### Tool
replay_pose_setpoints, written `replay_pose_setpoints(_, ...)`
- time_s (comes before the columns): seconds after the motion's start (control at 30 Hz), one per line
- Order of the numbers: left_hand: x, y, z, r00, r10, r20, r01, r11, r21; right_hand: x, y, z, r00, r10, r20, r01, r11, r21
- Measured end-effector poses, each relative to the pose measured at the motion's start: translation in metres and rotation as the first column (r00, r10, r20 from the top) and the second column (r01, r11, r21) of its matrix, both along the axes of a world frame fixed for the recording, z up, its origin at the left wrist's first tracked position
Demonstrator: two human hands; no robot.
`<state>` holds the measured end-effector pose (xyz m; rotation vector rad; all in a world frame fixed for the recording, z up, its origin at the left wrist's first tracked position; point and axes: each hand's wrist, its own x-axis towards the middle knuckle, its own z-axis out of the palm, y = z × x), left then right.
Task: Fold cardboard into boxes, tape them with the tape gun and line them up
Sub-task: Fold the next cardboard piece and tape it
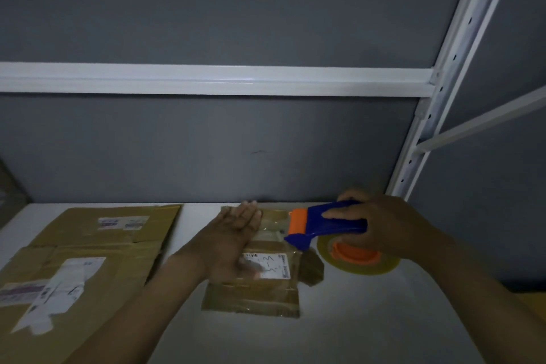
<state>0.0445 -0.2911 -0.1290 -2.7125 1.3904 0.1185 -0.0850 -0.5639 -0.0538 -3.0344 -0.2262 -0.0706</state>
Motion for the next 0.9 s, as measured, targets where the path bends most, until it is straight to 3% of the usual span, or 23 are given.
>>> replay_pose_setpoints(0.17,-0.021,-0.029,-0.005,0.992,-0.009,-0.127,-0.006,0.994,-0.113,0.000,-0.005,-0.003,0.999,0.021,0.044,-0.023,0.999,0.029)
replay_pose_setpoints(0.33,-0.011,-0.022,-0.011,1.000,-0.005,-0.003,0.005,0.998,-0.057,0.004,-0.012,-0.002,0.999,-0.011,0.039,0.006,0.995,0.104)
replay_pose_setpoints(0.57,-0.004,-0.022,-0.012,0.999,0.030,0.019,-0.030,1.000,0.002,-0.016,-0.045,-0.033,0.993,-0.098,-0.060,0.112,0.942,0.317)
replay_pose_setpoints(0.73,0.002,-0.019,-0.011,0.998,0.048,0.032,-0.050,0.998,0.048,-0.020,-0.028,-0.059,0.995,-0.077,-0.058,0.091,0.954,0.287)
replay_pose_setpoints(0.9,0.000,-0.026,0.001,0.986,0.030,-0.164,-0.029,1.000,0.010,-0.015,0.002,-0.085,0.998,-0.057,0.030,0.046,0.959,0.279)
